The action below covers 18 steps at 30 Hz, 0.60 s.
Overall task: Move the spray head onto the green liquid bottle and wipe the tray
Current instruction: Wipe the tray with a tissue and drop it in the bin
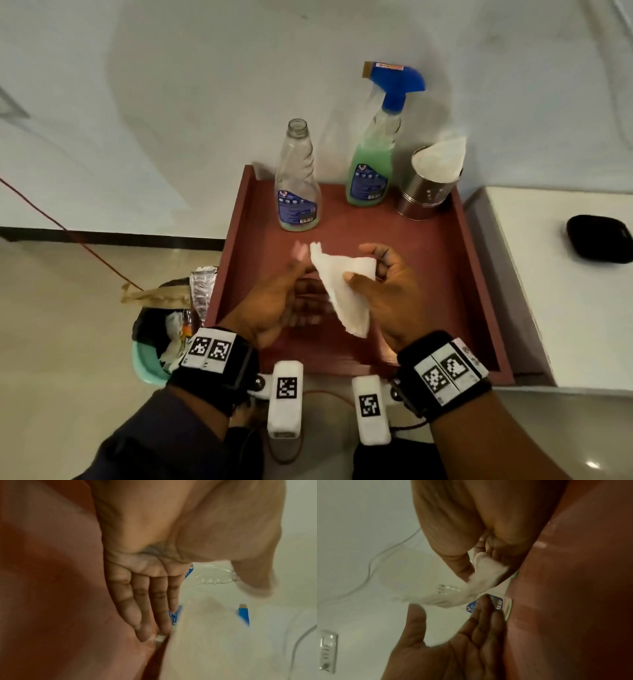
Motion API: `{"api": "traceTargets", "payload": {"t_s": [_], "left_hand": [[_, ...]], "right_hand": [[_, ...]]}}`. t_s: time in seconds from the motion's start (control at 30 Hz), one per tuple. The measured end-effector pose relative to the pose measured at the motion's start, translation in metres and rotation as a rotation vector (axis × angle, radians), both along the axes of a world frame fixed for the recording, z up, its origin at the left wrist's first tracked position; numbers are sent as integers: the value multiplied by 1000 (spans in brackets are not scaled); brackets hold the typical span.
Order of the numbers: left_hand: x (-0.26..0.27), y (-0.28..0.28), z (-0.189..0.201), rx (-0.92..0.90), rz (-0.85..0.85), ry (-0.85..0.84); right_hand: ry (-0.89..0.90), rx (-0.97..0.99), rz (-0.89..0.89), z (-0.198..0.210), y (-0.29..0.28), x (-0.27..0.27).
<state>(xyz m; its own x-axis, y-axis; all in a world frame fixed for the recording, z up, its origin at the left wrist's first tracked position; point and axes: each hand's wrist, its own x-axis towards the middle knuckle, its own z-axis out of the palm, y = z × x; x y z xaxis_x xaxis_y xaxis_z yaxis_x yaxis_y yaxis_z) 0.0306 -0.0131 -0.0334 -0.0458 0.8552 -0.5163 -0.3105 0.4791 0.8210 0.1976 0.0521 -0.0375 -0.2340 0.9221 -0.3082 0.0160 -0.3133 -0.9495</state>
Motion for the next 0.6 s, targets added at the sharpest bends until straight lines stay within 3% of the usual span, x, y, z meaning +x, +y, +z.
{"api": "traceTargets", "payload": {"t_s": [0.1, 0.2, 0.27, 0.37, 0.47, 0.53, 0.6], "left_hand": [[6, 5, -14, -25, -4, 153], [3, 6, -23, -104, 48, 151], [-3, 5, -23, -145, 66, 161], [-9, 9, -21, -135, 165, 167], [-17, 9, -28, -87, 234, 385], [-20, 9, -30, -53, 185, 534], [-19, 9, -29, -16, 136, 548]], "right_hand": [[11, -198, 14, -17, -1, -2], [75, -357, 156, -28, -6, -9], [-108, -288, 158, -34, -7, -15], [-502, -24, 196, -34, 4, -18], [-776, 100, 306, -21, 25, -15], [-876, 162, 193, -5, 45, -3], [-974, 191, -1, 19, 64, 17]]}}
